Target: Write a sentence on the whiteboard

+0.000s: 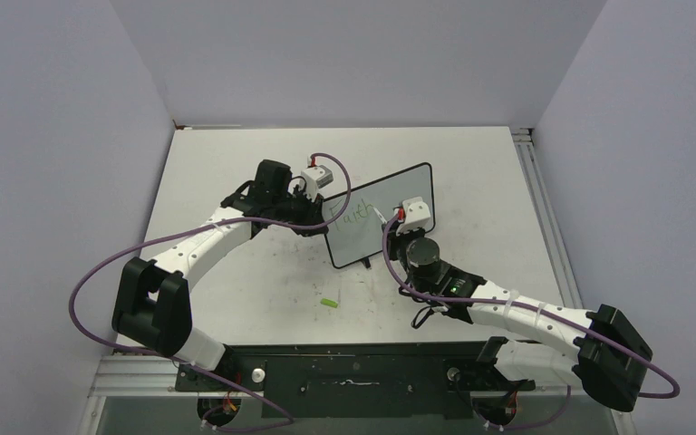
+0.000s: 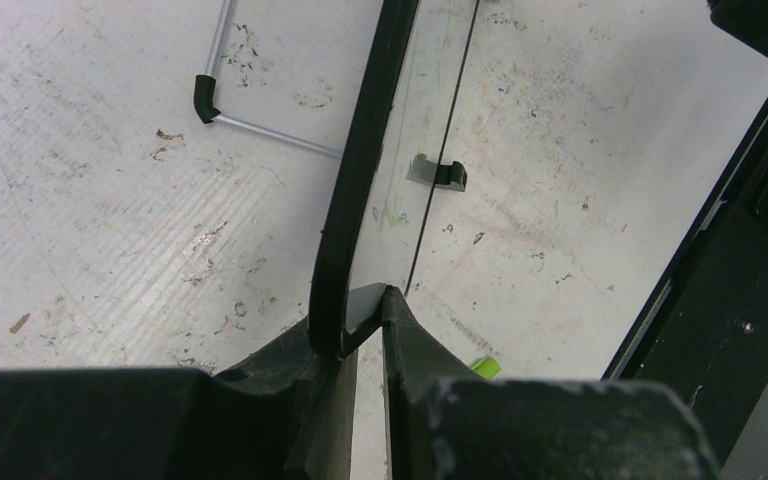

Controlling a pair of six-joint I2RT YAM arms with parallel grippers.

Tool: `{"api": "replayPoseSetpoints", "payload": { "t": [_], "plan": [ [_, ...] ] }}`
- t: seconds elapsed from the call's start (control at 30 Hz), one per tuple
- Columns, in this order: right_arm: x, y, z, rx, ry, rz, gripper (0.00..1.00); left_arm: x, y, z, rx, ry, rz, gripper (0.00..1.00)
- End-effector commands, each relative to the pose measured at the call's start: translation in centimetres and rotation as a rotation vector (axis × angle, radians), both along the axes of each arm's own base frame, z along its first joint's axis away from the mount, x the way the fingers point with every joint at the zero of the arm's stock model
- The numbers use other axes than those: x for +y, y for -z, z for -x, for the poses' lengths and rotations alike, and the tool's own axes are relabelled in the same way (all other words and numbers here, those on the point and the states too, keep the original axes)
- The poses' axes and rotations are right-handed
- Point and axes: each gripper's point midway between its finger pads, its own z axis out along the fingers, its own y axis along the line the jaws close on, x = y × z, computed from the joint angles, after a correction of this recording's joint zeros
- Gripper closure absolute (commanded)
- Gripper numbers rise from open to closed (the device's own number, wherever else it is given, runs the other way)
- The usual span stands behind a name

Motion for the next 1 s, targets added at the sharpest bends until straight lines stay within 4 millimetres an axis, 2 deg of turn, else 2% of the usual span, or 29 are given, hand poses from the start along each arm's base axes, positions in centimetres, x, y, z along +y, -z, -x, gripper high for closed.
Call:
{"api": "replayPoseSetpoints", "payload": {
  "t": [0.0, 0.6, 0.8, 0.97],
  "plan": [
    [-1.0, 0.7, 0.1, 0.021, 0.036, -0.009, 0.95, 0.7, -0.4, -1.1, -0.073, -0.003, -0.061, 1.00],
    [-1.1, 1.9, 0.6, 0.058, 0.032, -0.014, 0.95, 0.7, -0.5, -1.1, -0.075, -0.002, -0.061, 1.00],
    [-1.3, 1.5, 0.8, 0.051, 0.038, -0.017, 0.95, 0.7, -0.5, -1.1, -0.076, -0.003, -0.062, 1.00],
    [-1.3, 0.3, 1.0, 0.031, 0.033, -0.033, 0.95, 0.7, -0.5, -1.1, -0.076, -0.004, -0.062, 1.00]
  ]
}}
